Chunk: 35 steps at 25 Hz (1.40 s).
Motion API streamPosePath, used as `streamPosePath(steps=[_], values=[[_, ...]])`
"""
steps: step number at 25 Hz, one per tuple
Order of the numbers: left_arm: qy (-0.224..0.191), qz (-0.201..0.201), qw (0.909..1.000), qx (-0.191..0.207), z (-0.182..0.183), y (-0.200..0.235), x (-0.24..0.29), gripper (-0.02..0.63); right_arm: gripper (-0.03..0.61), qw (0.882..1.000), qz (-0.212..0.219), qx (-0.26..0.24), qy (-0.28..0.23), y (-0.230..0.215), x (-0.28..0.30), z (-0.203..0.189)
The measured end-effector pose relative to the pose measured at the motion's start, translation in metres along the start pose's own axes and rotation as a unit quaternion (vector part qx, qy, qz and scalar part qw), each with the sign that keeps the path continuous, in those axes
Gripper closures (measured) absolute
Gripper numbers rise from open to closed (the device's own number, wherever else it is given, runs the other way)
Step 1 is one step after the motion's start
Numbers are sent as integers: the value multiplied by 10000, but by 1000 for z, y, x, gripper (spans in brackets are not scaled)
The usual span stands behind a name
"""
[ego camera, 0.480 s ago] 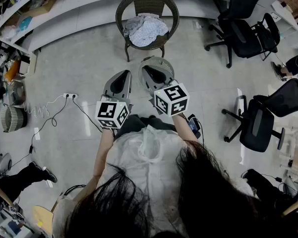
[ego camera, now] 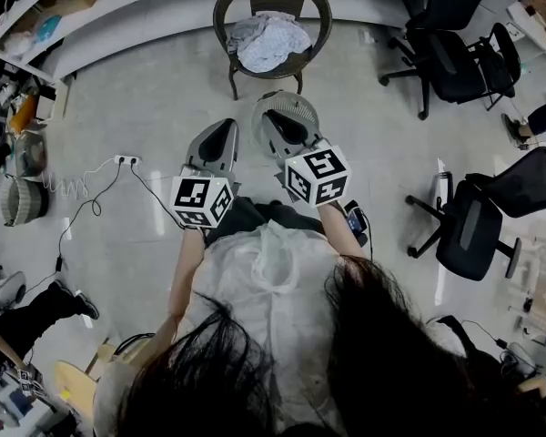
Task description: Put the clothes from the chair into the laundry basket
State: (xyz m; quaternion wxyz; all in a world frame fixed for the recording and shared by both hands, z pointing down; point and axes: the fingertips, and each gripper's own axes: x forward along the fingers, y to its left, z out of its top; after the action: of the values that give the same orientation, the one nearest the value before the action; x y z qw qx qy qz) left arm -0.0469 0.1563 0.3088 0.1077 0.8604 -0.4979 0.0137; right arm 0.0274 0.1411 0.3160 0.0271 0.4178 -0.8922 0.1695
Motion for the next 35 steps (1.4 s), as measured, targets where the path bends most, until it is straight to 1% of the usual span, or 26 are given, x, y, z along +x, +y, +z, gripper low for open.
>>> streamPosePath(steps=[3, 8, 13, 18, 23, 26, 30, 35], values=[[25, 3, 10000, -24, -3, -4, 2, 591, 537, 10000, 13, 41, 62, -6, -2, -4], [-56, -20, 9998, -164, 1, 2, 13, 591, 537, 9999, 42, 96, 75, -14, 3, -5], [15, -44, 10000, -64, 4, 13, 30, 591, 537, 9998, -38, 184, 77, -27, 12, -3], [62, -171, 9998, -117, 1, 25, 54, 591, 537, 9994, -161, 271, 160, -46, 27, -7], [264, -268, 9993, -70, -9, 53, 87, 591, 537, 9986, -279, 336, 305, -68, 61, -11], [367, -314, 9987, -148, -10, 74, 109, 591, 537, 9975, -360, 468, 392, -83, 88, -10], [531, -365, 9978, -126, -9, 111, 141, 591, 537, 9952, -476, 726, 453, -104, 132, -7], [818, -483, 9954, -122, -21, 160, 175, 591, 537, 9907, -662, 890, 784, -133, 186, -21]])
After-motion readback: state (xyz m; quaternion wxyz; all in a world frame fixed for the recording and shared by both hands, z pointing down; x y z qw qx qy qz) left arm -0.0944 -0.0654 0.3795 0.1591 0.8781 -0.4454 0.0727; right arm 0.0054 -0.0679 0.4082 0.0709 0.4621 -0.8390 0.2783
